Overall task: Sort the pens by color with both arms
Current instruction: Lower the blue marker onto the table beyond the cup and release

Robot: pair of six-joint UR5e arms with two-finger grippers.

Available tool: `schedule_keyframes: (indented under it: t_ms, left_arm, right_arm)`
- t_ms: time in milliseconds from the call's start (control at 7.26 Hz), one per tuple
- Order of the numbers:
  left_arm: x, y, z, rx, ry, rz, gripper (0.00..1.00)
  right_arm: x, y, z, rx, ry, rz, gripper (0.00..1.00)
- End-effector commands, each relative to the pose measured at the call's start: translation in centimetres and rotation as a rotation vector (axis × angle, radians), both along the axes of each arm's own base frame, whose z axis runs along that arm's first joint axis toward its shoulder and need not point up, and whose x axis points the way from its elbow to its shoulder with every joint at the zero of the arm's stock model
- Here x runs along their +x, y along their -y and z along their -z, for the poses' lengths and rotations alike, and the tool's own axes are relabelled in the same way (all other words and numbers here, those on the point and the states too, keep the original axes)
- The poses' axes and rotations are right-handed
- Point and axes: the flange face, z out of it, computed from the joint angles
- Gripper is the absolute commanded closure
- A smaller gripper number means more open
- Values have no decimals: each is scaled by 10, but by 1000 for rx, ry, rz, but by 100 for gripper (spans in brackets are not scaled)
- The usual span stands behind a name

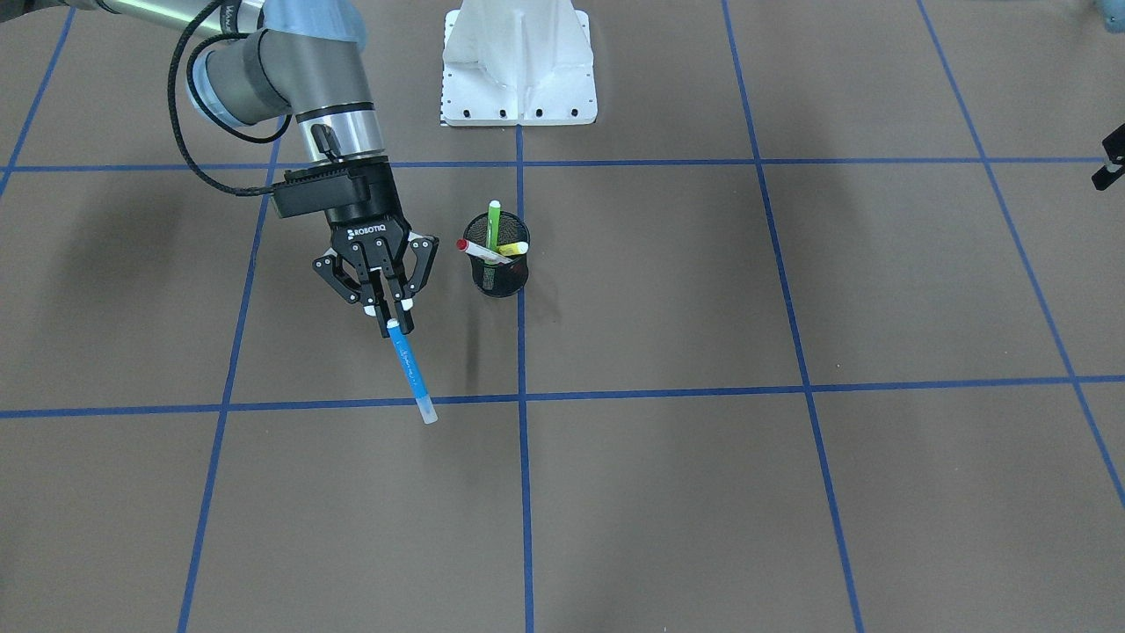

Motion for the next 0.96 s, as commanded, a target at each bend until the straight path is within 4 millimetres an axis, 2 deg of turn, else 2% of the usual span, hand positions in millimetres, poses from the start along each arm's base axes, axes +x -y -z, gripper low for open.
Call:
schedule_keyframes:
  t_ms: [0,689,826]
  left_arm:
    - [0,0,1,1,2,1,0]
    - [0,1,5,13,-1,15,0]
    - [0,1,6,13,-1,16,0]
  right_arm:
    - [-26,10,-38,-51,-3,-151,100]
    - [-63,24,-87,-106,-94,-175,100]
    - [-63,24,-87,-105,-93,-176,100]
